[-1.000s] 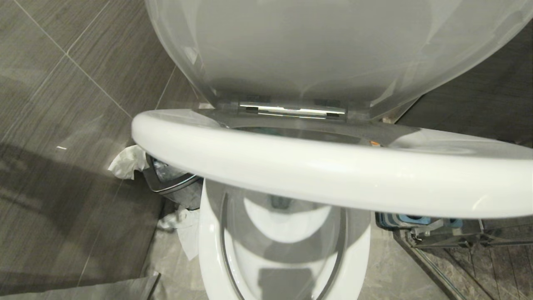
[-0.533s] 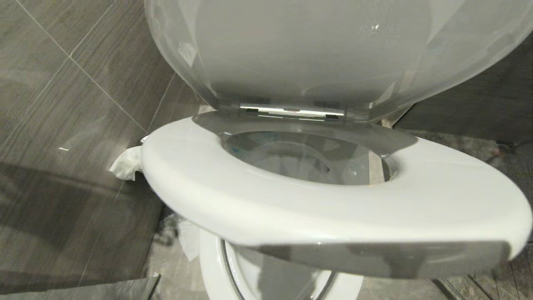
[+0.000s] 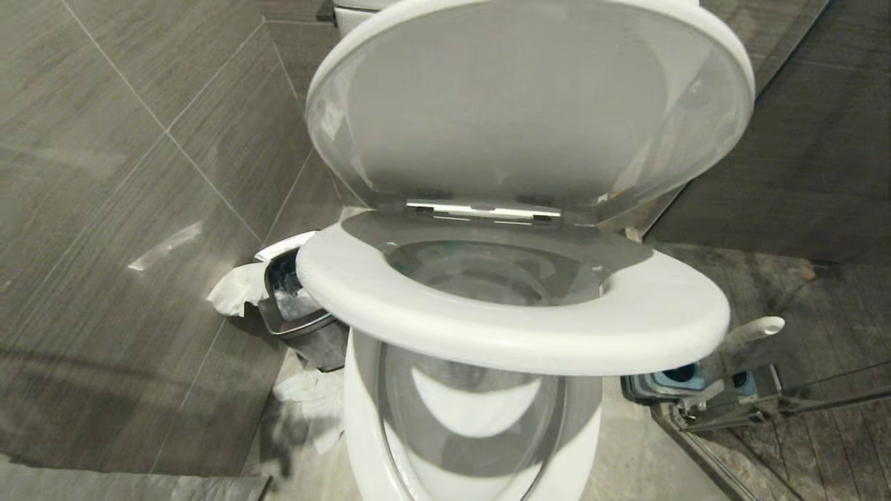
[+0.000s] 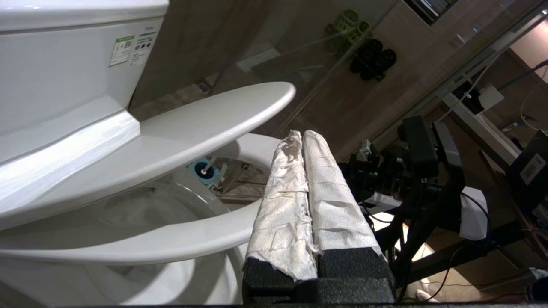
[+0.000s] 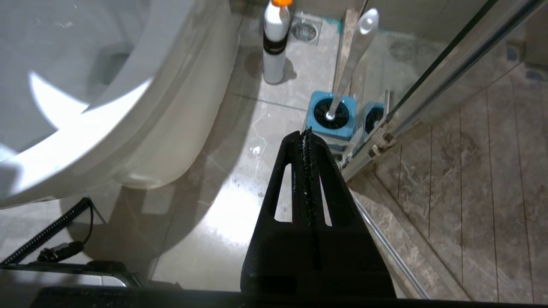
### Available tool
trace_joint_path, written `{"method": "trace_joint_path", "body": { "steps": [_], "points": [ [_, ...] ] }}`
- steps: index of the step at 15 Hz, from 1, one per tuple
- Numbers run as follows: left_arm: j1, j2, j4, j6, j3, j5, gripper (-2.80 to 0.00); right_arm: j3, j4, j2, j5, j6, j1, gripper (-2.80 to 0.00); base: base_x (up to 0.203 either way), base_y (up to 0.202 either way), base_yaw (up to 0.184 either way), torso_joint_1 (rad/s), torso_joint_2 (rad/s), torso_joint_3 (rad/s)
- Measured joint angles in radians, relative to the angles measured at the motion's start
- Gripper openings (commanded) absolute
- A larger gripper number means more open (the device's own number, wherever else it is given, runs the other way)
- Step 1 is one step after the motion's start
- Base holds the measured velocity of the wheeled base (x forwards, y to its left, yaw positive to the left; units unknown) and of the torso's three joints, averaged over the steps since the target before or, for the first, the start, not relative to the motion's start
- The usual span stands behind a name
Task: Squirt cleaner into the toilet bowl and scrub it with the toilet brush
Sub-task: Close the toilet lid
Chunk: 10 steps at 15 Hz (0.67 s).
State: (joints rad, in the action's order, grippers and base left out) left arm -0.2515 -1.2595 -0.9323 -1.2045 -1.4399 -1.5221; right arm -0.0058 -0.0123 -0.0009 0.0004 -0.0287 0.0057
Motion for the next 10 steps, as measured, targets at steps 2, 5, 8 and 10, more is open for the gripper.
{"method": "trace_joint_path", "body": {
  "steps": [2, 5, 8, 10],
  "points": [
    [0.0, 0.019, -0.003, -0.01, 0.014, 0.0, -2.8, 0.0, 0.0, 0.0, 0.0, 0.0, 0.0, -2.8, 0.0, 0.0, 0.0, -0.005, 0.0, 0.1],
    [0.0, 0.044, -0.01, -0.007, 0.048, 0.0, -2.8, 0.0, 0.0, 0.0, 0.0, 0.0, 0.0, -2.8, 0.0, 0.0, 0.0, -0.001, 0.0, 0.024],
    [-0.001, 0.072, 0.008, -0.034, 0.051, 0.0, -2.8, 0.0, 0.0, 0.0, 0.0, 0.0, 0.0, -2.8, 0.0, 0.0, 0.0, 0.0, 0.0, 0.0],
    [-0.004, 0.087, 0.045, -0.131, 0.01, 0.0, -2.8, 0.0, 0.0, 0.0, 0.0, 0.0, 0.0, -2.8, 0.0, 0.0, 0.0, 0.0, 0.0, 0.0]
  ]
}}
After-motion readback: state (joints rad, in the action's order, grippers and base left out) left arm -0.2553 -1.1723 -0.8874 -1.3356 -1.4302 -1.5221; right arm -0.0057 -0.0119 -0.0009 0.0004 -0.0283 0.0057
